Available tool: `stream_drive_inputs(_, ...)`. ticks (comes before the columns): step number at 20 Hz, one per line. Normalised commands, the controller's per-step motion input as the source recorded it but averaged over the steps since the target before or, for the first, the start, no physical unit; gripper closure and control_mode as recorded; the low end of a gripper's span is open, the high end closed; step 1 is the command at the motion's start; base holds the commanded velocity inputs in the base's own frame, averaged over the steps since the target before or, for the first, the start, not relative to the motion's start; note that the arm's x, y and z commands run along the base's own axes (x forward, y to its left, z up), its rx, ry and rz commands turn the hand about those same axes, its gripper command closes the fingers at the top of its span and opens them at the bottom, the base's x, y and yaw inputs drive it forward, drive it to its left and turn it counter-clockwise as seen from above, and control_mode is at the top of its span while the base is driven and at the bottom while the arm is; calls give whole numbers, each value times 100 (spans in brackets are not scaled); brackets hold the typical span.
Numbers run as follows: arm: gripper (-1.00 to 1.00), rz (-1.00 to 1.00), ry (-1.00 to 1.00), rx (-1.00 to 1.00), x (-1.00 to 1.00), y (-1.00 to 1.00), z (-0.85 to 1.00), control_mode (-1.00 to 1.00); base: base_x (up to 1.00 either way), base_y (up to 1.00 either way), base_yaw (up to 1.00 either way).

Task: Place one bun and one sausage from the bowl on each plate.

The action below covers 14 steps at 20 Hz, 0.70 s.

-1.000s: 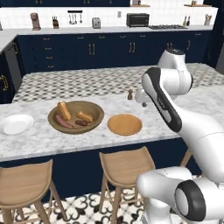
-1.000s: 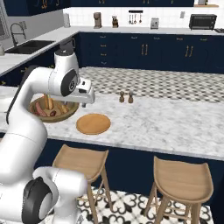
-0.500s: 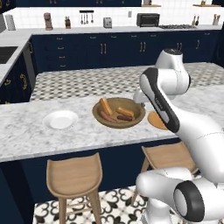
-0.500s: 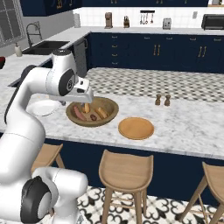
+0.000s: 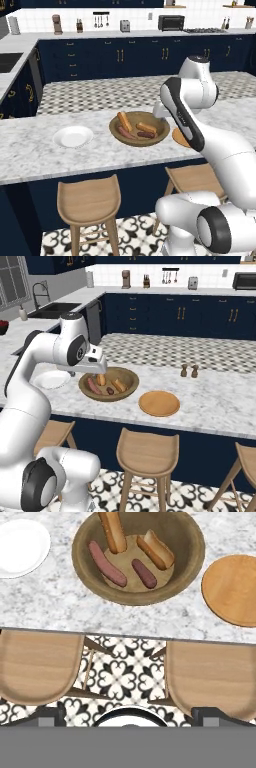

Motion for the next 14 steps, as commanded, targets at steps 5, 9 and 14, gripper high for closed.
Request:
stream_drive_inputs(5, -100, 0, 0, 0, 12, 0, 0, -100, 42, 0, 0)
stream_drive_inputs(9, -100, 0, 0, 0, 93, 0, -2, -100, 0, 0, 0)
stream_drive_inputs(14, -100, 0, 2, -3, 91, 7, -27, -100, 0, 0, 0)
